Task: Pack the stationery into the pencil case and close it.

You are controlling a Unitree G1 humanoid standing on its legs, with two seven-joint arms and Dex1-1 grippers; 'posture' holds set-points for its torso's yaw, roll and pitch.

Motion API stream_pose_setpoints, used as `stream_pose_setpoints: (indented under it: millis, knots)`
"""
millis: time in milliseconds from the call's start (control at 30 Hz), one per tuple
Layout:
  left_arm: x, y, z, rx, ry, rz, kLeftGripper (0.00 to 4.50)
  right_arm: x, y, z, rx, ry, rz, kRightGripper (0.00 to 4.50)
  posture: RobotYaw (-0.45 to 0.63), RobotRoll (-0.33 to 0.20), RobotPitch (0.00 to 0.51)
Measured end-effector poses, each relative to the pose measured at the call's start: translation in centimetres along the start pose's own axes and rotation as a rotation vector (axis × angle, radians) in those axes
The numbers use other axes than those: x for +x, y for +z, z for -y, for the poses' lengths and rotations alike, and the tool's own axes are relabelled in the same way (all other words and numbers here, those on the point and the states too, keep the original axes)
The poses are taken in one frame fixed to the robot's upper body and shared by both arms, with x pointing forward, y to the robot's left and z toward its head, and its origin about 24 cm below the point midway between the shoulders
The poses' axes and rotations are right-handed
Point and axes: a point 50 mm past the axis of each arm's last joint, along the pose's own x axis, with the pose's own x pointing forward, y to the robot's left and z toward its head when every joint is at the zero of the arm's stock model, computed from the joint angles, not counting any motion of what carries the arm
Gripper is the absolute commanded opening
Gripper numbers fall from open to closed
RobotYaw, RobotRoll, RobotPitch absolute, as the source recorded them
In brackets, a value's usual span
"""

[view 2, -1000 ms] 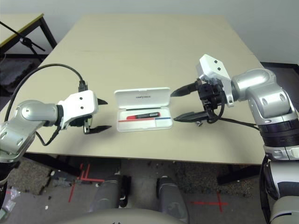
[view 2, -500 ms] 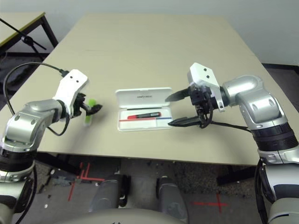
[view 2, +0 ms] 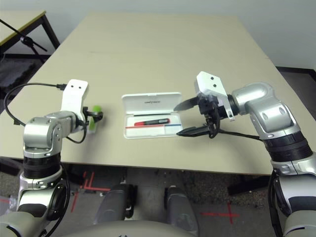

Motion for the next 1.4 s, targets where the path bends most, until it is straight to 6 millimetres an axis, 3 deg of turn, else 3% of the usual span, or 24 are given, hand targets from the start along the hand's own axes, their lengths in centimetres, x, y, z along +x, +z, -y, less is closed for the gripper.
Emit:
stream_pose_setpoints:
  millis: [133,433,533,767,800,1000,1167,1267,1400]
  knots:
    - [0.5,-0.9,0.1,-0.008,0.005,-0.028,4.50,0.1,0.0,0.0,-0.001,0.000,-0.001,4.48,0.15,0.000,0.099]
    - [1.1,-1.0,0.4,-0.014,-0.002,-0.005,4.50,0.2,0.0,-0.2,-0.014,0.003,-0.002,4.48,0.14,0.000,0.100]
    - [1.3,-1.0,0.5,-0.013,-0.010,-0.001,3.91,0.2,0.0,-0.2,-0.012,0.001,-0.002,4.50,0.14,0.000,0.100]
    - [1.4,-1.0,1.1,0.009,-0.053,-0.003,1.24,0.3,0.0,-0.2,-0.018,-0.004,-0.003,4.50,0.15,0.000,0.091]
    - [1.4,-1.0,1.0,0.017,-0.049,-0.004,1.08,0.2,0.0,-0.2,-0.020,-0.004,-0.004,4.50,0.15,0.000,0.089]
    - [1.2,-1.0,0.1,0.102,-0.062,0.001,1.08,0.4,0.0,0.0,-0.031,-0.006,-0.010,4.50,0.15,0.000,0.089]
    - [0.1,-0.3,-2.2,0.259,-0.087,0.057,1.08,0.5,-0.1,0.1,-0.036,-0.007,-0.014,4.50,0.15,0.000,0.083]
    - [-1.7,-0.4,-3.6,0.453,-0.180,0.084,1.08,0.6,-0.3,0.3,-0.036,-0.006,-0.025,4.50,0.15,0.000,0.084]
    - [-3.6,-1.5,-3.8,0.676,-0.377,0.073,1.08,0.7,-0.3,0.4,-0.047,-0.002,-0.031,4.50,0.16,0.000,0.084]
